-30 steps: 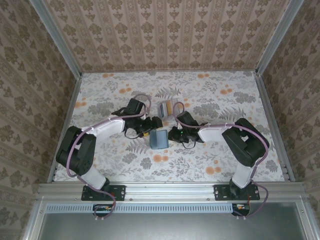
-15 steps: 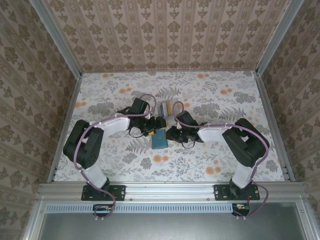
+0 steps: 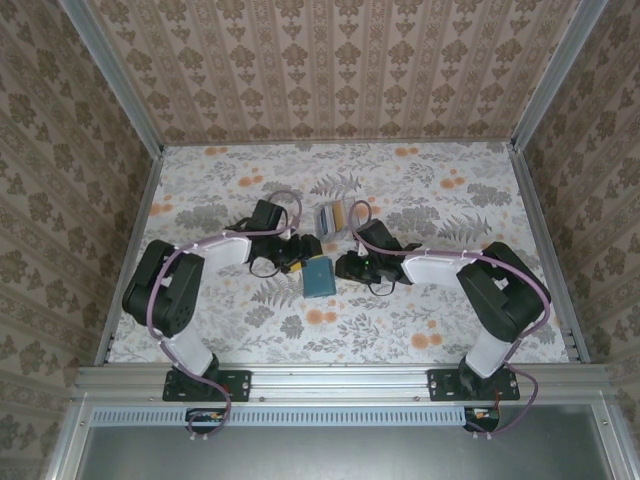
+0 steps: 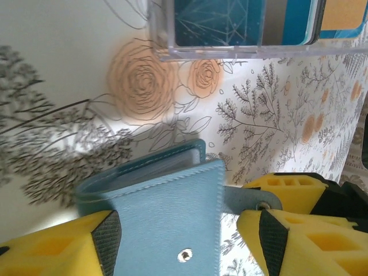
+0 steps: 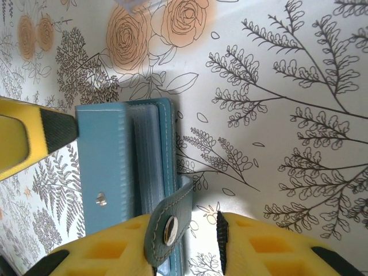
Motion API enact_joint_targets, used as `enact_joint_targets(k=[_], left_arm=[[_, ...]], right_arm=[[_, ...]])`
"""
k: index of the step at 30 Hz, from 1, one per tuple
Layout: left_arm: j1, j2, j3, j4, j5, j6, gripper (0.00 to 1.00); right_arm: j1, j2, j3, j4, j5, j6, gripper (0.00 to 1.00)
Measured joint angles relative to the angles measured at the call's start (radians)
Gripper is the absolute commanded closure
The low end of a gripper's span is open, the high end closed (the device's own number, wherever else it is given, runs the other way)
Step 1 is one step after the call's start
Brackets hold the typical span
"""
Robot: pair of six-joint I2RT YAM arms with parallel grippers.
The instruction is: Put the credit cards into the card holder
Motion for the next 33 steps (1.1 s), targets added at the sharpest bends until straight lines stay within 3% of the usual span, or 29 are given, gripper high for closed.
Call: enact_joint_targets(k=[7,13,16,20,25,29,33], left_arm=[[-0.001,-0.046,-0.025,-0.011,-0.007,0.018,0.36],[-0.027,-0.046,-0.041,-0.043,-0.039,0.052,0.42],[-0.042,-0.046,-0.041,-0.089,-0.092,0.083,0.42],[-0.051,-0.045,-0.041,-0.131,-0.144,0.107,0.45],[-0.053,-0.03,-0.041,-0.152,-0.185,0.121,0.47],[-0.067,-0.023,-0.028,-0.168,-0.212,0.13,0.47],[-0.071,-0.018,-0.023,-0.174,-0.224,0.133,0.47]], right_arm=[[-0.001,-0.007,0.006,-0.015,-0.002,-0.003,0.78],[-0.001,-0.006,0.024,-0.019,-0.004,0.002,0.7],[-0.003,-0.01,0.025,-0.032,-0.004,0.0,0.71],[-0.013,-0.018,0.025,-0.04,-0.003,-0.003,0.81],[-0.018,-0.018,0.025,-0.039,-0.004,0.002,0.8],[-0.018,-0.018,0.025,-0.039,-0.004,0.003,0.72],[-0.018,-0.029,0.023,-0.039,-0.004,0.0,0.76]])
